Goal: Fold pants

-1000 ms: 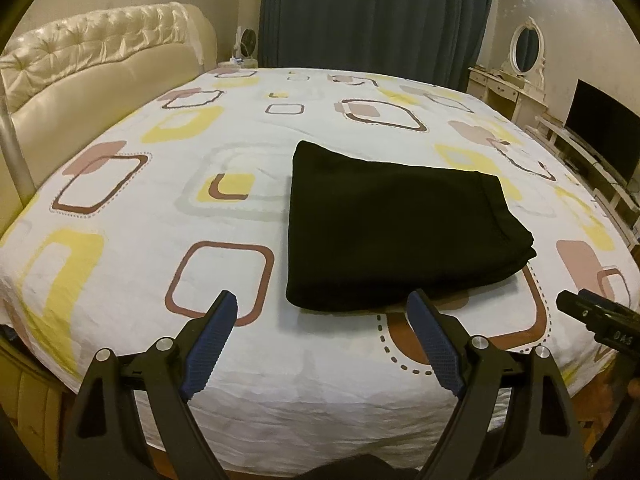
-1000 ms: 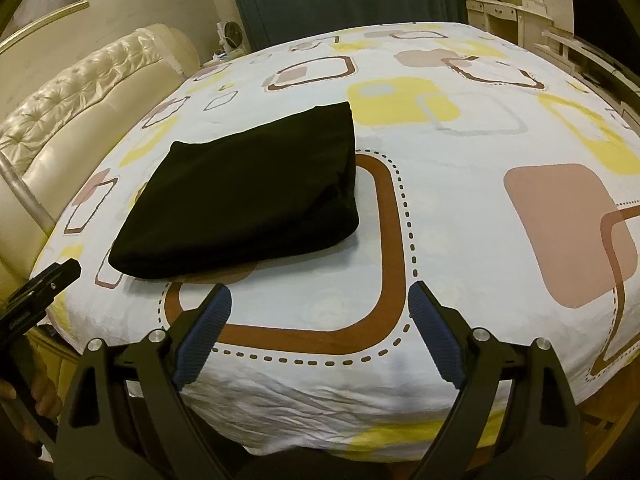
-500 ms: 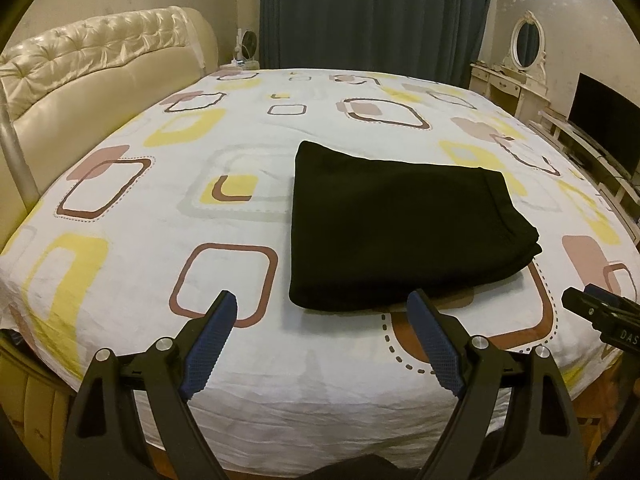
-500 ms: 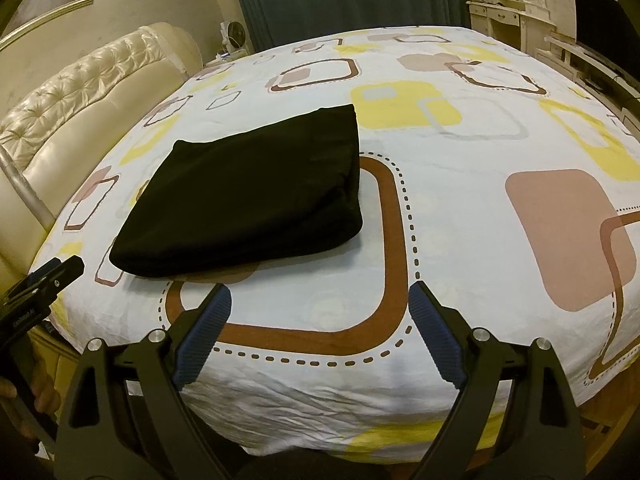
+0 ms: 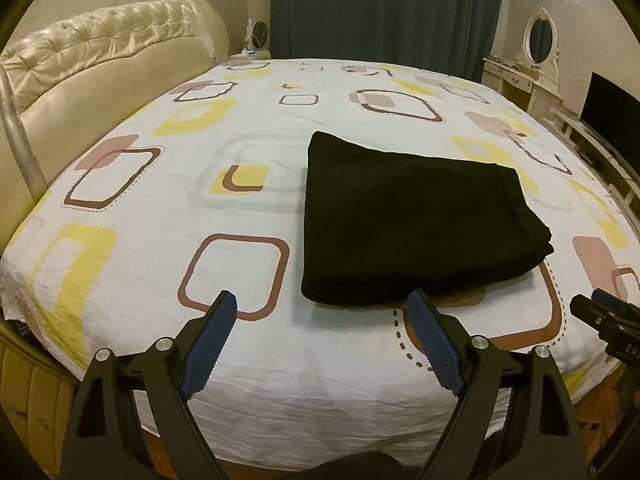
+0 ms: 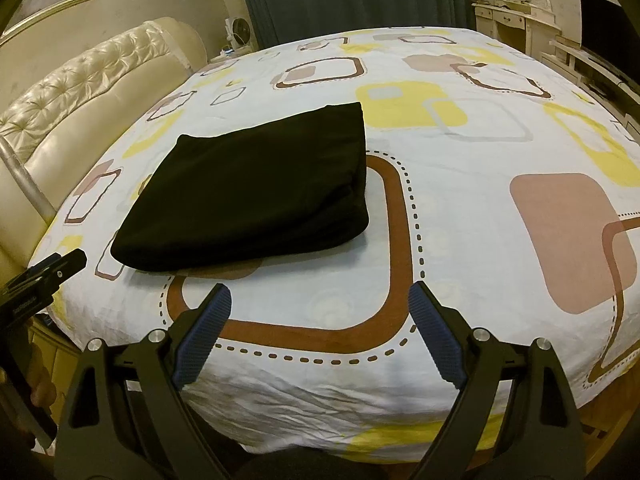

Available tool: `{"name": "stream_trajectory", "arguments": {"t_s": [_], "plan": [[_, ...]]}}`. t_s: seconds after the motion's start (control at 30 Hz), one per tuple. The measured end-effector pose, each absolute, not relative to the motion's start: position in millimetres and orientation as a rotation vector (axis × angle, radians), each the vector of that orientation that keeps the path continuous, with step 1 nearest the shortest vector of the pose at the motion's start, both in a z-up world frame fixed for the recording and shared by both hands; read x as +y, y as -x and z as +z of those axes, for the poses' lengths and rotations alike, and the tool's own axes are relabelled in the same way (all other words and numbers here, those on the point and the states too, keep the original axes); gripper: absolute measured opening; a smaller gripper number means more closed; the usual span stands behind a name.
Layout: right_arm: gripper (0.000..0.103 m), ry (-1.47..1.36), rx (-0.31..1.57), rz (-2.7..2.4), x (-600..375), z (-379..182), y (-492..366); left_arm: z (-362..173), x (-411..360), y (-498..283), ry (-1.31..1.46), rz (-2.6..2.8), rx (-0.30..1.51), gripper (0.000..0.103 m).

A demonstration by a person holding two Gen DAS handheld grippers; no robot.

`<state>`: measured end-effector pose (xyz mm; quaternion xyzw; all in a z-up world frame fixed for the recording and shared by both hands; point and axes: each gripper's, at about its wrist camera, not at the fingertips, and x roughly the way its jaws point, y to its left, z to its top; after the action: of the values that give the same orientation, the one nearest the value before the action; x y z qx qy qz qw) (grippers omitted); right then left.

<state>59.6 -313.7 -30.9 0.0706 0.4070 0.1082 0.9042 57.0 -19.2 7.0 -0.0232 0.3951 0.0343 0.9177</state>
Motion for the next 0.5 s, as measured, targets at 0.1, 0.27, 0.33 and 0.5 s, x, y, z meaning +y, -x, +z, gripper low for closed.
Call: {"name": "stream_trajectory", "arguments": {"t_s": [0.1,0.27,0.33,0.5], "plan": [[0.09,-0.145,0.842,0.224,-313.8,-31.0,-59.9,7.5,-17.2,-58.0,0.065,0.066,0.82,0.086],[0.09,-0.142,0.844,0.226,-312.8,-31.4,-59.7,7.7,-16.9,-58.1,0.057,0.074,0.821,0.086],[0.09,-0.142,0.844,0.227,-312.1,-32.0,-59.4,7.8,-17.2,-58.0,0.055,0.074,0.819,0.086],[0.09,-0.142,0.846,0.228,-311.8,-32.6,-59.0,9.0,-19.5,-56.6,0.034,0.084,0.803,0.086]]}}
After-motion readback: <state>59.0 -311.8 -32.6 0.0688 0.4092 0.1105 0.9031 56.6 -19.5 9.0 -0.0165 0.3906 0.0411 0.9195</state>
